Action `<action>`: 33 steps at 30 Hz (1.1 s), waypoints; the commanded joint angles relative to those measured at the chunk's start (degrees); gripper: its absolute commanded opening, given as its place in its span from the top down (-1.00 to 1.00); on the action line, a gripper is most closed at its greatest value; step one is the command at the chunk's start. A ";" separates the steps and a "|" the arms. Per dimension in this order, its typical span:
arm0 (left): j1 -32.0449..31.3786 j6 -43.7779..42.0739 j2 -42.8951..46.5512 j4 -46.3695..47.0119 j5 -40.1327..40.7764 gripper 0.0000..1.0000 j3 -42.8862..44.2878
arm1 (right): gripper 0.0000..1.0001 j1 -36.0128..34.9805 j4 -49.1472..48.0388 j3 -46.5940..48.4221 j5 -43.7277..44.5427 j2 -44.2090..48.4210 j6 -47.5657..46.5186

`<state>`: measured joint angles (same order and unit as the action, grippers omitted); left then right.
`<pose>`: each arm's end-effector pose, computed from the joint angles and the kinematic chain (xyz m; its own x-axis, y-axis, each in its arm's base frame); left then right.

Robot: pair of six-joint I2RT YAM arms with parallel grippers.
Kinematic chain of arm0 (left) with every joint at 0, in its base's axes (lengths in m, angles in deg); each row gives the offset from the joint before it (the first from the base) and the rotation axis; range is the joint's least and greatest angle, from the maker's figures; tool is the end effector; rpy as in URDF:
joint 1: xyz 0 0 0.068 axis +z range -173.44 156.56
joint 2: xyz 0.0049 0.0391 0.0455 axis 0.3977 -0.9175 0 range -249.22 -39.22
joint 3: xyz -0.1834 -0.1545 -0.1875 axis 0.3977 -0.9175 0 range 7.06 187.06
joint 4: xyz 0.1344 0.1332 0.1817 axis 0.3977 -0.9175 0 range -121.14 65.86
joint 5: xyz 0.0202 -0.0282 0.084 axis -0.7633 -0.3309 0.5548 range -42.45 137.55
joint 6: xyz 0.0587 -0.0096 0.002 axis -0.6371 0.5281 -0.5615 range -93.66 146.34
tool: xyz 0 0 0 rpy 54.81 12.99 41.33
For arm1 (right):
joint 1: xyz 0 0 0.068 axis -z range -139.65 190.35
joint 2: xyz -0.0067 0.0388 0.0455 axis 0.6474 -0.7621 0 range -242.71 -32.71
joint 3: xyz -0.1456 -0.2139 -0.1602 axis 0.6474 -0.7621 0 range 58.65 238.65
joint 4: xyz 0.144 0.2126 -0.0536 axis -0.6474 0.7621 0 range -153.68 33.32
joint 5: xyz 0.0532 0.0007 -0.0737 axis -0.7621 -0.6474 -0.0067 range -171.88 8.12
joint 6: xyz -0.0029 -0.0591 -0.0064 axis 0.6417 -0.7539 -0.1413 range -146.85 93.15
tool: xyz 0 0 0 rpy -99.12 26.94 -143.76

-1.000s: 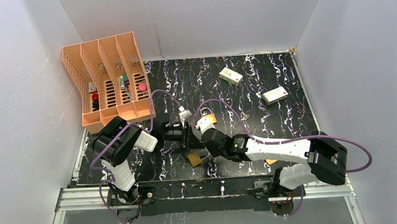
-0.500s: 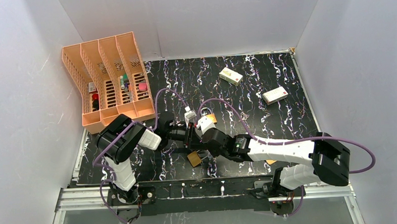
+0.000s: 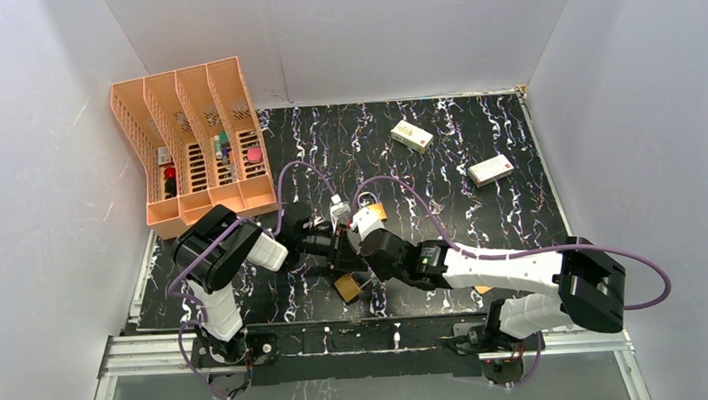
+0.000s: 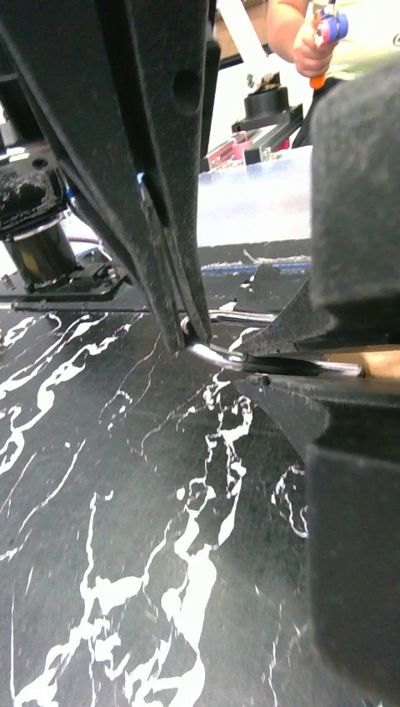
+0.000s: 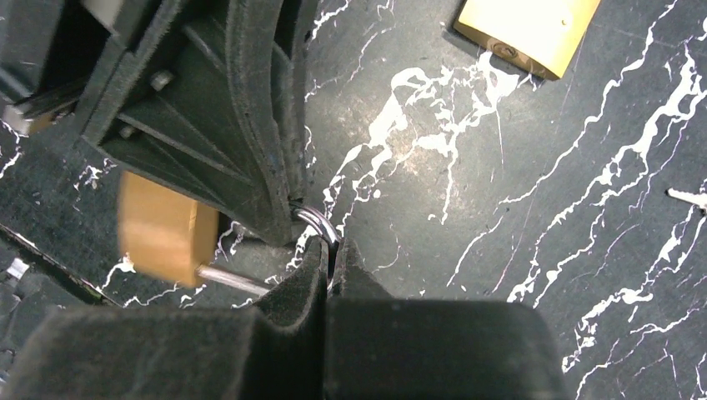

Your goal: Unlock with the key

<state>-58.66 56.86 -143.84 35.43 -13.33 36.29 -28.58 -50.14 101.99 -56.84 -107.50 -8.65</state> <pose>0.2284 -0.2079 0.1516 -0.6831 0.1797 -0.7079 0.7202 0.0047 -0.6937 0.1120 0.2393 0.2423 -0.4719 -0.4377 -0.7653 -0.6215 0.7808 -0.0633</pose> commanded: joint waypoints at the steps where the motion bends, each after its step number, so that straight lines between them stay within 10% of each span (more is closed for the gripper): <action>1: -0.94 -0.95 2.46 1.85 -2.01 1.00 -0.74 | 1.00 0.20 -2.77 1.41 0.65 2.55 0.46; 3: -0.98 -0.90 4.47 1.78 -1.30 1.00 -0.96 | 1.00 0.20 -2.38 1.34 0.17 3.94 0.79; 6: -0.99 -0.82 8.70 1.78 0.00 1.00 -1.85 | 0.21 0.20 -0.96 1.12 -0.55 6.53 1.84; 7: -0.99 -0.71 13.34 1.73 1.00 1.00 -3.03 | -0.33 0.20 0.23 0.74 -2.70 10.47 3.39; 10: -0.99 -0.39 18.35 1.42 1.98 1.00 -4.10 | -0.49 0.24 1.21 0.32 -5.65 14.37 5.44; 20: -0.98 1.29 40.35 -1.44 7.44 1.00 -6.93 | -0.46 0.46 -6.49 -2.28 -22.92 27.42 5.26; 33: -0.99 5.21 52.21 -4.46 7.01 1.00 -1.26 | -0.16 0.46 -15.48 0.46 -22.44 24.41 0.91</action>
<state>-59.47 60.16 -94.38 28.53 -6.05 31.31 -28.29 -57.94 99.91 -79.51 -82.25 -6.03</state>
